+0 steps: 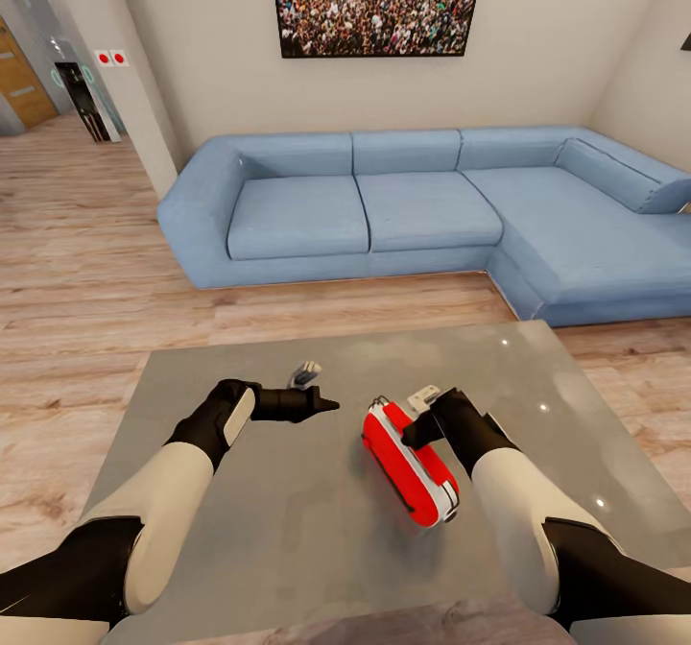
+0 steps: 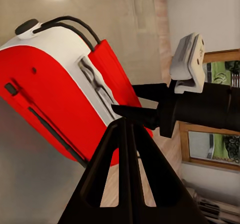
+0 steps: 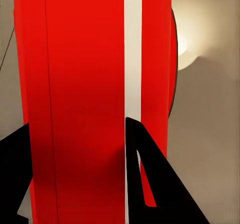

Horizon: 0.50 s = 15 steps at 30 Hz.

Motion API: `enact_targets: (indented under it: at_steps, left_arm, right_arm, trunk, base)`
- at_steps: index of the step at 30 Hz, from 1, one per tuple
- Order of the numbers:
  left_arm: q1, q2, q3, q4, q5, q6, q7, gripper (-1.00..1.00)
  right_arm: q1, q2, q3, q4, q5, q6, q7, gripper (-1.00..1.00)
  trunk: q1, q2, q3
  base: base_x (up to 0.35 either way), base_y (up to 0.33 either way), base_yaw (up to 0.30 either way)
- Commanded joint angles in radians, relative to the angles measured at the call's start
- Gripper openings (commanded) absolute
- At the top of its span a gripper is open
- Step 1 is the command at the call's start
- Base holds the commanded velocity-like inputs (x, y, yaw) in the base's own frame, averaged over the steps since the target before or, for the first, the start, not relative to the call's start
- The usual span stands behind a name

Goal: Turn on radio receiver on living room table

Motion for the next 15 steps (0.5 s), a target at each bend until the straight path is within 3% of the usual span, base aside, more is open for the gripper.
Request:
enact_targets:
  at_steps: [1, 6, 7, 15]
  left_arm:
    - [0.000, 0.000, 0.000, 0.001, 0.000, 0.000, 0.000, -1.00]
    - [0.000, 0.000, 0.001, 0.001, 0.000, 0.000, 0.000, -1.00]
    - [0.000, 0.000, 0.000, 0.001, 0.000, 0.000, 0.000, -1.00]
    - [0.000, 0.000, 0.001, 0.001, 0.000, 0.000, 0.000, -1.00]
  right_arm:
    - [0.001, 0.000, -0.001, 0.003, -0.010, -0.003, 0.000, -1.00]
    - [0.001, -0.001, 0.000, 0.005, -0.010, -0.006, 0.000, -1.00]
    - [0.001, -0.001, 0.000, 0.005, -0.010, -0.006, 0.000, 1.00]
    - [0.001, -0.001, 0.001, 0.006, -0.010, -0.007, 0.000, 1.00]
  trunk:
    - [0.000, 0.000, 0.000]
    - [0.000, 0.000, 0.000]
    - [0.000, 0.000, 0.000]
    - [0.000, 0.000, 0.000]
  base:
    - [0.000, 0.000, 0.000]
    - [0.000, 0.000, 0.000]
    - [0.000, 0.000, 0.000]
    - [0.000, 0.000, 0.000]
